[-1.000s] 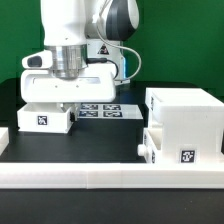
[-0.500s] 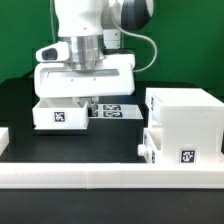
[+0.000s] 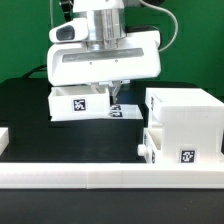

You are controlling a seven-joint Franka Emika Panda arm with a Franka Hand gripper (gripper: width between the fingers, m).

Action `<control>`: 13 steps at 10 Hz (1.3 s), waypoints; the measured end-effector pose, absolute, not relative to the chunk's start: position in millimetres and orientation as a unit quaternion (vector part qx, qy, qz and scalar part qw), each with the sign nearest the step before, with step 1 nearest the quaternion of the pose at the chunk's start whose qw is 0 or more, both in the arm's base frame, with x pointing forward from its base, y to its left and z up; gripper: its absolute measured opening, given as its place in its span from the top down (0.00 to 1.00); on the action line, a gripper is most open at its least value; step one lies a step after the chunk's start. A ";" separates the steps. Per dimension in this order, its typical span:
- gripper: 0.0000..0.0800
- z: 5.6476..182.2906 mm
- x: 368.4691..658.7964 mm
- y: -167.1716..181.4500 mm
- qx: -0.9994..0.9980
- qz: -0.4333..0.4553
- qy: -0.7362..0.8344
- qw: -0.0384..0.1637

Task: Assemble drawer

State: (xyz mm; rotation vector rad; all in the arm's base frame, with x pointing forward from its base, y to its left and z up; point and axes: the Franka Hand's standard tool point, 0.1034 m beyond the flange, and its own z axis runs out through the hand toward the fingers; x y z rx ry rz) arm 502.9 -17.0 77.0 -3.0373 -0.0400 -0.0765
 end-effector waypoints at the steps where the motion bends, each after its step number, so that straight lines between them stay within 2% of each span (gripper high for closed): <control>1: 0.95 74.8 500.5 -17.6 -0.998 -0.023 -0.021 0.052; 3: 0.95 74.5 500.4 -17.9 -0.998 -0.024 -0.042 0.051; 5: 0.95 70.0 502.1 -20.8 -0.987 -0.026 -0.150 0.048; 9: 0.95 69.7 525.0 -18.2 -0.934 -0.024 -0.355 0.030; 13: 0.95 67.7 523.7 -21.7 -0.877 -0.023 -0.480 0.023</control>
Offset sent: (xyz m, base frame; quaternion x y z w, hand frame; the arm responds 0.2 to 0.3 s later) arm 0.0000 0.0000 0.0000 0.0000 0.0000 -0.1938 0.9810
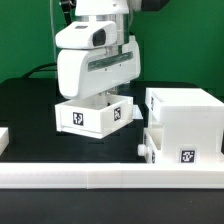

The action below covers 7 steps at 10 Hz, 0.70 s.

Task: Assemble drawer

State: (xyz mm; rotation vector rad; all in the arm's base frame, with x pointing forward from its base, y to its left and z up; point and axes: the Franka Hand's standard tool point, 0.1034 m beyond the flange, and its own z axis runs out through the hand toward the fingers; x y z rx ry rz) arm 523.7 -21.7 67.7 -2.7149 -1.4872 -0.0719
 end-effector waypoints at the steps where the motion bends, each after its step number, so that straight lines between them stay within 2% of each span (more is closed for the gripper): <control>1: 0.95 66.7 523.5 -22.6 -0.852 -0.021 -0.523 0.019; 5: 0.95 62.8 532.5 -23.6 -0.716 0.001 -0.698 0.003; 7: 0.95 61.5 531.2 -26.0 -0.687 0.002 -0.726 0.004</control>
Offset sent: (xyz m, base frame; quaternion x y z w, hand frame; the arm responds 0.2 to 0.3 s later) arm 0.0169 0.0062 -0.0001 0.0086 -0.0280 -0.2392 0.9705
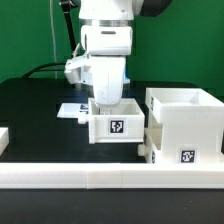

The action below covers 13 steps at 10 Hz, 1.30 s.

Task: Assemble drawer

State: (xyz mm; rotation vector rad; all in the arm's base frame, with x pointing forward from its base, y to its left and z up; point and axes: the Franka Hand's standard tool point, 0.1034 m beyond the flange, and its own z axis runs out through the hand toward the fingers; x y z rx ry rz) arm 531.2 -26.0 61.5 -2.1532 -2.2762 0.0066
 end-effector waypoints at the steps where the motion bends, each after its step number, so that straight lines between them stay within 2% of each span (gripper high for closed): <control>1: 0.95 61.0 531.0 -26.0 -0.691 0.002 -0.722 0.005; 7: 0.95 59.6 547.0 -14.6 -0.701 0.000 -0.713 0.006; 13: 0.95 56.8 549.8 0.0 -0.720 -0.003 -0.694 0.010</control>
Offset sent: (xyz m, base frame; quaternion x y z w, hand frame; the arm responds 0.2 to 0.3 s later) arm 0.0191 0.0057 0.0003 0.0152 -0.0039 0.0100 0.9998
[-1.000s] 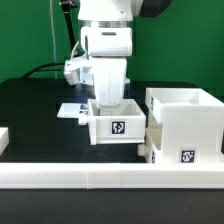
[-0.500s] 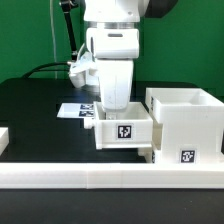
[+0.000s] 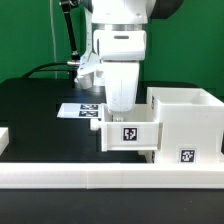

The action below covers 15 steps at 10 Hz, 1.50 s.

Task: Assemble drawer

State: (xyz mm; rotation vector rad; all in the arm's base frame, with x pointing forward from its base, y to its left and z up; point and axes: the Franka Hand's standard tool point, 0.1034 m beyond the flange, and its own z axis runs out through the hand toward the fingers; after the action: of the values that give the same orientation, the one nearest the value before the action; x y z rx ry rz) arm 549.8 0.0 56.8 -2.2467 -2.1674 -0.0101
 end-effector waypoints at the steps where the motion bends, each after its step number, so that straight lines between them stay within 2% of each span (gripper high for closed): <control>1: 0.95 56.2 549.5 2.8 -0.719 -0.003 -0.695 0.011; 11: 0.95 52.4 542.5 4.2 -0.716 -0.007 -0.698 0.009; 15: 0.95 54.0 545.5 16.1 -0.713 -0.008 -0.701 0.001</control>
Offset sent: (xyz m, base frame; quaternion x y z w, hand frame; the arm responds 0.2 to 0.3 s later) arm 0.0000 0.0000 0.0000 0.0000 0.0000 0.0000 1.0000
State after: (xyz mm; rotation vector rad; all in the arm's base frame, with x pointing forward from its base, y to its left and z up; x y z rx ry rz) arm 545.5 16.1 54.0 -2.2395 -2.1995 -0.0245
